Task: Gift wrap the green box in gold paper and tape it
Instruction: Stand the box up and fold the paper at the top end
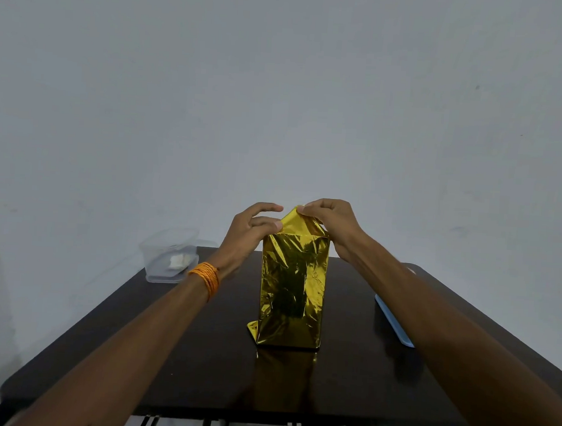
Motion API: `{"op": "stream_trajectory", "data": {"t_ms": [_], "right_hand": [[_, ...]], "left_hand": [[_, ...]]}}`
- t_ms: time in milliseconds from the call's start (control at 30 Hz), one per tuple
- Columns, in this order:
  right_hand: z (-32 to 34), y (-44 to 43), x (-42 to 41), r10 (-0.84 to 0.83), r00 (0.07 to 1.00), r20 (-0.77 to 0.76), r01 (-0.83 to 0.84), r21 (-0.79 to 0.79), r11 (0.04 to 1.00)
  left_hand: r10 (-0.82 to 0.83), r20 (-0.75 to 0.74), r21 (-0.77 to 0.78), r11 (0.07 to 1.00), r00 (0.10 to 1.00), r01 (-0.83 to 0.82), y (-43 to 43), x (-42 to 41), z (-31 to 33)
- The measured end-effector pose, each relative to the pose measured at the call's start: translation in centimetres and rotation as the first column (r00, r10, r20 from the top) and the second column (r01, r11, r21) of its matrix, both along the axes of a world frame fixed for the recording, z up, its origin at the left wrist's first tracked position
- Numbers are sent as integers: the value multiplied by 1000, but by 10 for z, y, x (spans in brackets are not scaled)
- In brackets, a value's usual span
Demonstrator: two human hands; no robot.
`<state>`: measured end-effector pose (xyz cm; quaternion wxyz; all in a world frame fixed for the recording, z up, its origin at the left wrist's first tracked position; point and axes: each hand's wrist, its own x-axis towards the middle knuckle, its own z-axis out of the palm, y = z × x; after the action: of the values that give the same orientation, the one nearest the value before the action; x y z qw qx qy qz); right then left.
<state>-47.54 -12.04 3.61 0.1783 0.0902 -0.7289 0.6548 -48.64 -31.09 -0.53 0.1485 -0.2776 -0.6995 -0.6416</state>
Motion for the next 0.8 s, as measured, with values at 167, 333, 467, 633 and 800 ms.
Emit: {"op": "stream_trajectory", "data": {"t_ms": [167, 333, 467, 633, 800], "right_hand": [[-4, 0, 0, -44, 999, 3, 44, 13, 999], [-5, 2, 0, -31, 1000, 0, 31, 20, 999], [-7, 4, -1, -27, 1000, -5, 27, 12, 1000], [-6, 11, 0, -47, 999, -1, 47, 4, 999], [-1, 27, 14, -92, 996, 13, 92, 15, 996]], "left_hand": [[1, -18, 31, 1000, 1000, -1, 5, 3, -3], [26, -27, 62, 998, 999, -24, 8, 6, -2], [59, -32, 60, 997, 998, -57, 11, 7, -2], [121, -83, 69, 991, 989, -115, 17, 11, -2], [225, -177, 55, 974, 958, -218, 28, 24, 9]]}}
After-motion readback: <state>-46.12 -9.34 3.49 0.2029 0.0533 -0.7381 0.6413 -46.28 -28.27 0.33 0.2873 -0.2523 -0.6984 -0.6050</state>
